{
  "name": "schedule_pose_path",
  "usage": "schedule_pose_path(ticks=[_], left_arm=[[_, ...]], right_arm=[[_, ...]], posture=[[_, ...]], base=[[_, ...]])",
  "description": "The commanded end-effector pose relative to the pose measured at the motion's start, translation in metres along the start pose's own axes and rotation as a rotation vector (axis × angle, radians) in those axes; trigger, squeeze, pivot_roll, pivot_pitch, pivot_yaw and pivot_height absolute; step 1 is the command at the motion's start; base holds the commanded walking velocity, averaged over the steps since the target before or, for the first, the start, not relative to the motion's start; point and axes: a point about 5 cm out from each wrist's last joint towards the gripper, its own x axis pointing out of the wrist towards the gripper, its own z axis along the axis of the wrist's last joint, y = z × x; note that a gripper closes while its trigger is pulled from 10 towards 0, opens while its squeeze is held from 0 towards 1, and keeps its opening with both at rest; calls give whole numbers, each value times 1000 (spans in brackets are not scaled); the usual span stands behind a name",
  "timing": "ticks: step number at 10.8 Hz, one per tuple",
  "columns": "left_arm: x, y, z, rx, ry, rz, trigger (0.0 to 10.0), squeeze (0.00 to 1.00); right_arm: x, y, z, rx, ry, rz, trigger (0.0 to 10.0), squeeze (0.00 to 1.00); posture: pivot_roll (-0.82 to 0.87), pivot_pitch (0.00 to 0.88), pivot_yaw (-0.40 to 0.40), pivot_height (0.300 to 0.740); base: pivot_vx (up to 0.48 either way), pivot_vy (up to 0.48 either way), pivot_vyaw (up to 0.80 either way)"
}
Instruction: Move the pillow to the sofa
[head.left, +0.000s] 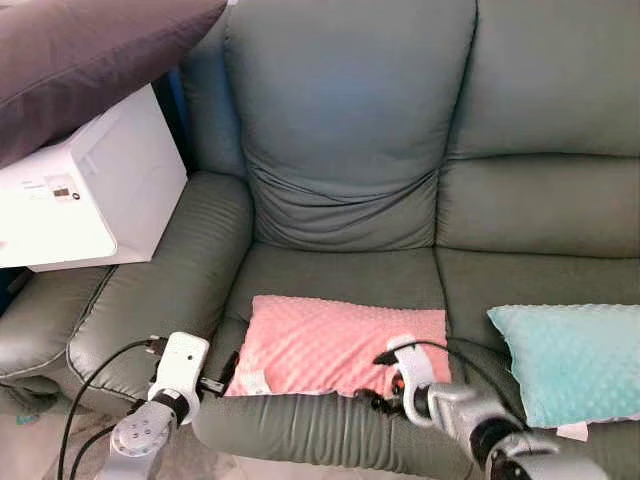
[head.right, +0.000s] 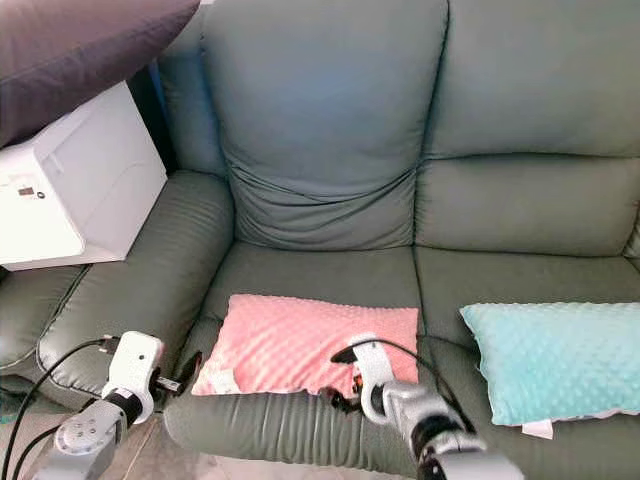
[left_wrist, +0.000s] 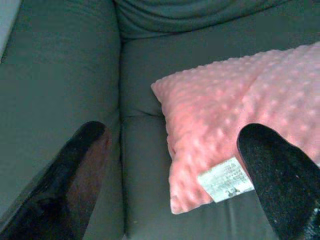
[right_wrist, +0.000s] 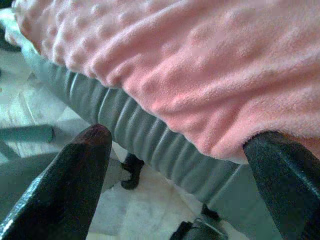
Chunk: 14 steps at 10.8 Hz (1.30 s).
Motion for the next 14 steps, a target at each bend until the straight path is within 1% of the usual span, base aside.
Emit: schedule_pose_path(ticks=[1,2,3,4,5,6,7,8,9,10,11,12,14], left_arm=[[-2,3,0,25,8,-1,10000,263],[-2,3,1,26,6,-3,10000,169],[-1,2,2,27,1,-5,10000,0],[0,1,4,26,-4,-19,10000,0],[1,-2,6,24,-12,-36,10000,0],[2,-3,6,26,-11,-43,10000,0],[2,-4,7,29,-9,-54,10000,0],[3,-5,7,30,-8,-59,10000,0],[5,-7,8,29,-9,-82,10000,0],[7,-8,9,32,-8,-92,10000,0],[9,-9,13,28,-17,-100,10000,0],[11,-9,15,30,-20,-100,10000,0],[13,-8,16,32,-22,-103,10000,0]], right_arm=[[1,2,0,-51,32,23,10000,1000],[-1,-1,-6,-107,76,17,10000,1000],[-4,-6,-13,-187,138,15,10000,118],[-7,-10,-14,-254,183,14,10000,0],[-10,-13,-11,-287,202,16,10000,0],[-10,-14,-2,-286,175,22,10000,0],[-11,-15,13,-279,124,21,10000,0],[-12,-16,17,-284,111,20,10000,0],[-15,-15,39,-257,25,67,10000,0],[-16,-13,49,-203,-31,101,10000,0],[-17,-12,58,-43,-117,111,10000,0],[-16,-12,55,-4,-112,105,10000,0],[-17,-8,57,20,-138,193,10000,0]], posture=[[-204,104,102,740],[-206,103,100,740],[-211,104,100,740],[-224,106,102,740],[-226,107,102,740],[-243,111,107,740],[-255,114,111,740],[-257,115,111,740],[-276,114,116,740],[-281,111,116,740],[-284,108,112,740],[-285,105,109,740],[-296,102,107,740]], base=[[0,0,0],[0,0,0],[0,0,0],[0,0,0],[0,0,0],[0,0,0],[0,0,0],[0,0,0],[0,0,0],[0,0,0],[0,0,0],[0,0,0],[0,0,0]])
